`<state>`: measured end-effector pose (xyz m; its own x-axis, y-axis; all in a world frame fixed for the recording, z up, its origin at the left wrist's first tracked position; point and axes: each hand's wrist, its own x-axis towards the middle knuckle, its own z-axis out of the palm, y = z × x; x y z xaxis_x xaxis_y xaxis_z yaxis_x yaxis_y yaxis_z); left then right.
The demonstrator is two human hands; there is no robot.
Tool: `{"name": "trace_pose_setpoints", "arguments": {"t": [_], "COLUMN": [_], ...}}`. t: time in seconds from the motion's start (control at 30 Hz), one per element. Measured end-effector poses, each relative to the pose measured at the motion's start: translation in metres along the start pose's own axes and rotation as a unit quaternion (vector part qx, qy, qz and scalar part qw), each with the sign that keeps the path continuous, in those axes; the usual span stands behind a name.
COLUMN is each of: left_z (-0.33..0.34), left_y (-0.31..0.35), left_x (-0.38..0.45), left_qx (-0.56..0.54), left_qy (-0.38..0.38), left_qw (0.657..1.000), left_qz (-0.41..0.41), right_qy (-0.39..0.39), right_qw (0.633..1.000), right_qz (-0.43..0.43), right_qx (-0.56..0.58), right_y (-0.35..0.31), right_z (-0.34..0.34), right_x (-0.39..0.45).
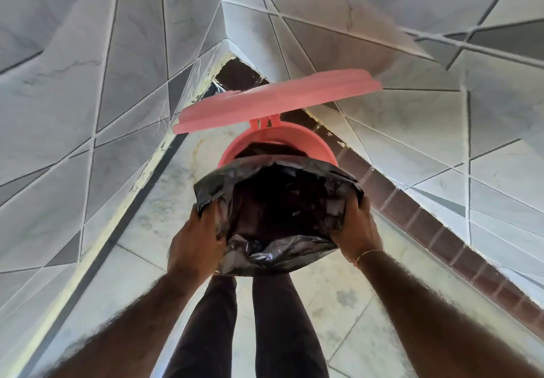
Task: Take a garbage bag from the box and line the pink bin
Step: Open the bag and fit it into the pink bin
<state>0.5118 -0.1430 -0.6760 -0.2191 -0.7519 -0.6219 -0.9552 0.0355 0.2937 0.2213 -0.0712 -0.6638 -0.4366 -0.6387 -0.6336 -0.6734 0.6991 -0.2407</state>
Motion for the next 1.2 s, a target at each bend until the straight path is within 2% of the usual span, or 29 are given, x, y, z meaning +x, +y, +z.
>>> {"name": "trace_pose_setpoints", "arguments": {"t": [0.1, 0.27, 0.47, 0.6, 0.67, 0.73, 0.83, 0.93, 1.0, 1.07, 1.13, 1.2], "left_z": [0.016, 0.036, 0.029, 0.009, -0.007, -0.024, -0.053, -0.071, -0.073, -0.071, -0.067, -0.059], "left_y": [-0.016, -0.032, -0.044, -0.049, -0.049, -0.048, -0.04, -0.016, 0.006, 0.025, 0.037, 0.046], "left_x": [-0.001, 0.011, 0.058, 0.091, 0.104, 0.118, 0.136, 0.146, 0.151, 0.156, 0.158, 0.158], "left_qx": [0.033, 0.04, 0.02, 0.009, -0.025, -0.032, 0.048, 0.086, 0.025, -0.084, -0.192, -0.214], "left_qy": [-0.032, -0.006, 0.017, -0.03, -0.071, -0.11, -0.154, -0.164, -0.16, -0.147, -0.125, -0.081], "left_qw": [0.999, 0.999, 0.999, 0.999, 0.996, 0.992, 0.983, 0.98, 0.986, 0.985, 0.968, 0.966], "left_qz": [-0.002, -0.031, -0.025, 0.038, 0.045, 0.053, 0.083, 0.069, 0.043, -0.028, -0.103, -0.121], "right_qy": [-0.004, 0.006, 0.064, -0.002, -0.056, -0.077, -0.073, -0.123, -0.142, -0.121, -0.091, -0.069], "right_qw": [1.0, 0.998, 0.997, 0.999, 0.998, 0.996, 0.995, 0.99, 0.985, 0.981, 0.992, 0.997], "right_qz": [0.022, 0.067, 0.032, -0.014, -0.018, -0.013, -0.02, 0.045, 0.096, 0.11, 0.043, -0.007], "right_qx": [-0.017, 0.009, 0.043, 0.032, -0.004, -0.036, -0.071, -0.052, 0.024, 0.102, 0.074, -0.015], "right_y": [0.016, 0.032, 0.039, 0.036, 0.032, 0.021, -0.002, -0.032, -0.052, -0.071, -0.085, -0.098], "right_z": [0.016, 0.037, 0.03, 0.009, -0.008, -0.028, -0.049, -0.058, -0.058, -0.055, -0.049, -0.045], "right_x": [0.005, 0.022, 0.062, 0.091, 0.103, 0.112, 0.123, 0.131, 0.134, 0.132, 0.138, 0.14]}}
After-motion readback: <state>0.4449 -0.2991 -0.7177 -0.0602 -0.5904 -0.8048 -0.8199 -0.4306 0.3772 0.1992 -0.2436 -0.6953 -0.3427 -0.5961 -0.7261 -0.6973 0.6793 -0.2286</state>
